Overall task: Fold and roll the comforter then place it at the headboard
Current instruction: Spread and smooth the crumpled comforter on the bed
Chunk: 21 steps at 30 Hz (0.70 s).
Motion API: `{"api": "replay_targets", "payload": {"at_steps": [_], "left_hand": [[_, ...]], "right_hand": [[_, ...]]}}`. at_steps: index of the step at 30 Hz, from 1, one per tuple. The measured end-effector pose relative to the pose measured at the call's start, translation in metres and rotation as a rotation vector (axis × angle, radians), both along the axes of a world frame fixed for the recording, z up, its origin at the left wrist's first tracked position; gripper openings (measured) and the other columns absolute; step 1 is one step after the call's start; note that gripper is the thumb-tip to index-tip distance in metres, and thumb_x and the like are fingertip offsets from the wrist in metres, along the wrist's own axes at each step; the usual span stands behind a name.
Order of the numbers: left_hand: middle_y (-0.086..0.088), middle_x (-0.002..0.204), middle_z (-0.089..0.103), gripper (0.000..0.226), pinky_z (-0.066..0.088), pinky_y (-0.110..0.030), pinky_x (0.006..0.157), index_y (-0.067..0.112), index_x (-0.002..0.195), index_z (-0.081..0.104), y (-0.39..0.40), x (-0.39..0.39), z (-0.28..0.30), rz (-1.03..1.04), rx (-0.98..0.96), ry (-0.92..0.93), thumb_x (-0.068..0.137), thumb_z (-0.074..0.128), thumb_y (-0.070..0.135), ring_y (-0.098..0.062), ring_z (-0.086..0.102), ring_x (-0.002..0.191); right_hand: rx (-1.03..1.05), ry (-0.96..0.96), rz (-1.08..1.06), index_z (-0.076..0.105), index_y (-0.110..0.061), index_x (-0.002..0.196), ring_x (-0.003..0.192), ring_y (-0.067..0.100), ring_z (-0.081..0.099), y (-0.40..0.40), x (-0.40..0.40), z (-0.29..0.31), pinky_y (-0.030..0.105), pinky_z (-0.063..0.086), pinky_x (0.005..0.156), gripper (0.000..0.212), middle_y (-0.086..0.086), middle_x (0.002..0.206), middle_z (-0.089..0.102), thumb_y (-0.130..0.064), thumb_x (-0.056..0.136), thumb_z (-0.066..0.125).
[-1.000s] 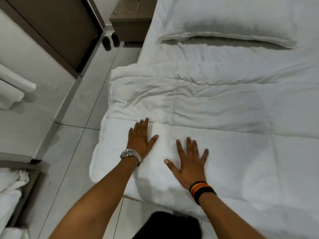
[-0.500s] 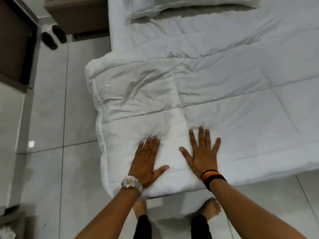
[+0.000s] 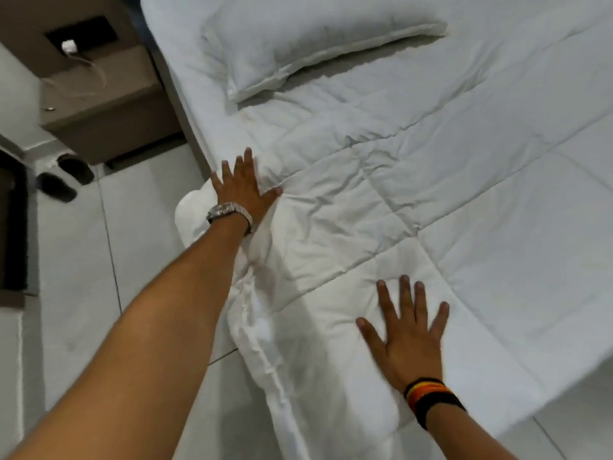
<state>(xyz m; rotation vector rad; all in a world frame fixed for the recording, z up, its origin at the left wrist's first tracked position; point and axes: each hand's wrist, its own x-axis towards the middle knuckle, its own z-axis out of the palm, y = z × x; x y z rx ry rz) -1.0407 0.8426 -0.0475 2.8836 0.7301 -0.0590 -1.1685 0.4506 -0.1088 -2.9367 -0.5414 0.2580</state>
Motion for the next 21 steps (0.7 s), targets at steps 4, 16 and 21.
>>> {"api": "replay_targets", "payload": {"at_steps": [4, 16, 21], "left_hand": [[-0.017, 0.159, 0.045, 0.123, 0.019, -0.053, 0.125, 0.017, 0.166, -0.007, 0.005, 0.012, -0.018, -0.055, -0.109, 0.084, 0.083, 0.06, 0.078, -0.036, 0.044, 0.145], [-0.01, 0.172, 0.019, 0.173, 0.001, -0.058, 0.126, 0.026, 0.165, -0.004, 0.063, 0.039, -0.02, -0.263, -0.155, 0.103, 0.025, 0.05, 0.112, -0.033, 0.01, 0.16], [-0.008, 0.14, 0.065, 0.139, 0.05, -0.034, 0.093, 0.029, 0.158, 0.018, 0.085, 0.055, -0.016, -0.47, -0.45, 0.053, 0.049, 0.08, 0.087, -0.034, 0.065, 0.122]], "right_hand": [[-0.065, 0.013, -0.022, 0.014, -0.036, 0.168, 0.163, 0.032, 0.002, 0.0, 0.002, -0.003, 0.071, 0.002, 0.123, 0.083, 0.007, 0.177, 0.005, -0.079, 0.097, 0.014], [0.147, 0.03, -0.355, 0.002, -0.039, 0.168, 0.163, 0.029, -0.01, 0.194, 0.042, 0.035, 0.072, -0.009, 0.121, 0.086, 0.006, 0.177, -0.009, -0.083, 0.095, 0.012], [-0.027, 0.049, -0.602, 0.006, -0.038, 0.169, 0.163, 0.034, -0.007, 0.272, 0.097, 0.004, 0.071, -0.005, 0.121, 0.082, 0.008, 0.177, -0.004, -0.078, 0.098, 0.012]]}}
